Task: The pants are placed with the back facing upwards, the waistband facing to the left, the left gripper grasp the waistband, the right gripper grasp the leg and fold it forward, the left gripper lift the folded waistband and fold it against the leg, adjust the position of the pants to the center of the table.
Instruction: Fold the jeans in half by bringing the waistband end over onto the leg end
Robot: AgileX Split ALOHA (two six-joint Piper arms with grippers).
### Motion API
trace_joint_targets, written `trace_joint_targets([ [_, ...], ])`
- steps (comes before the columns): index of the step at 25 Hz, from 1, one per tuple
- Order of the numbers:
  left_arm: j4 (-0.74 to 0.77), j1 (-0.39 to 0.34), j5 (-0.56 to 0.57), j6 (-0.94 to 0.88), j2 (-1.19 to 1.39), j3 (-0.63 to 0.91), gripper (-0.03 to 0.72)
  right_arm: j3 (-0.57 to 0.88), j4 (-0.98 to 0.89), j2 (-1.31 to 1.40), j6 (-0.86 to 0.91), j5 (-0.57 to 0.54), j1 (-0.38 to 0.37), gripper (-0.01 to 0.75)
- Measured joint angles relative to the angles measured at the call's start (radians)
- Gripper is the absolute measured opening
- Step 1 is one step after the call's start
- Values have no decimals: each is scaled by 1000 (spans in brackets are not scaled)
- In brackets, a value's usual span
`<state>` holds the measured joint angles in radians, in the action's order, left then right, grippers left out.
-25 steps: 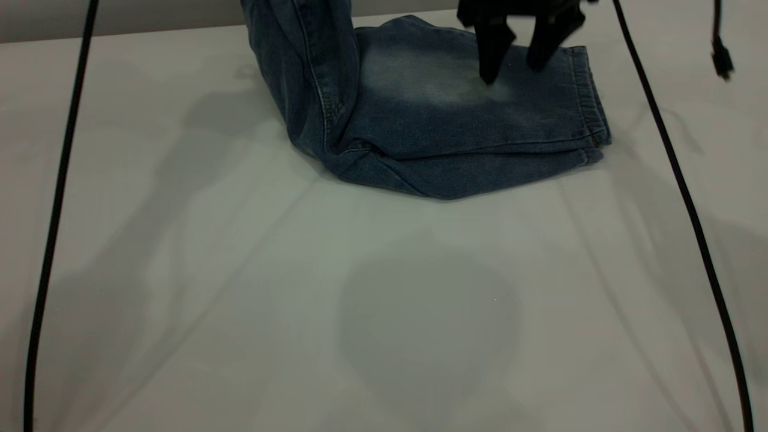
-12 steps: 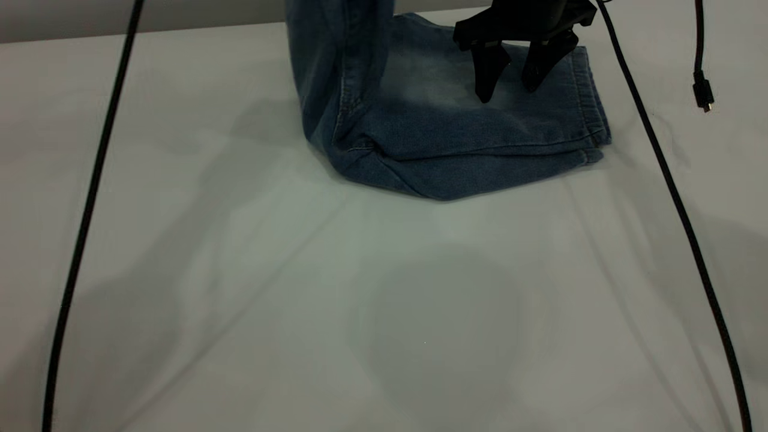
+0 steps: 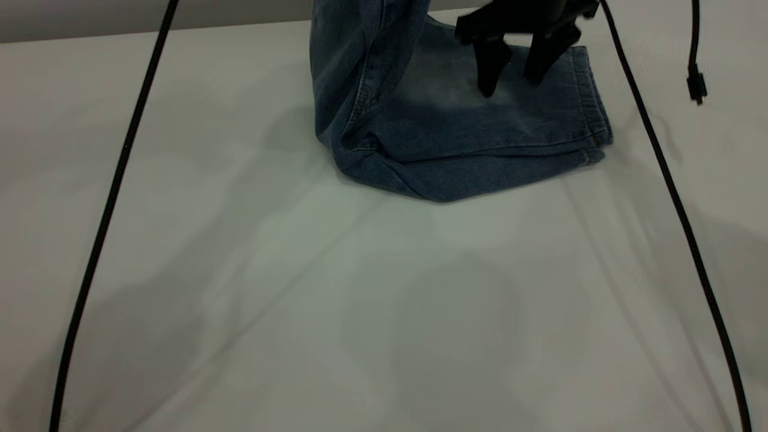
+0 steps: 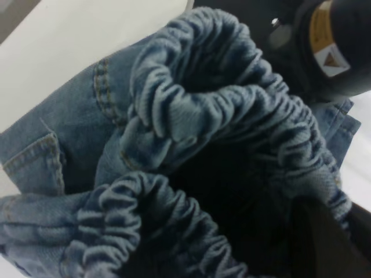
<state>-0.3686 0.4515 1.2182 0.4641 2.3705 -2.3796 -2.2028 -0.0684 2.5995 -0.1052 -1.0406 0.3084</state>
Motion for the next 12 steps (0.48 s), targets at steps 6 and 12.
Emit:
trace_joint_targets([
  [6,2,0,1,47,0,0,55,-111,92,-7,0,-124,-16,442],
  [12,-3,0,2,49,0,0,55,-249,99,-7,0,-184,-93,442],
])
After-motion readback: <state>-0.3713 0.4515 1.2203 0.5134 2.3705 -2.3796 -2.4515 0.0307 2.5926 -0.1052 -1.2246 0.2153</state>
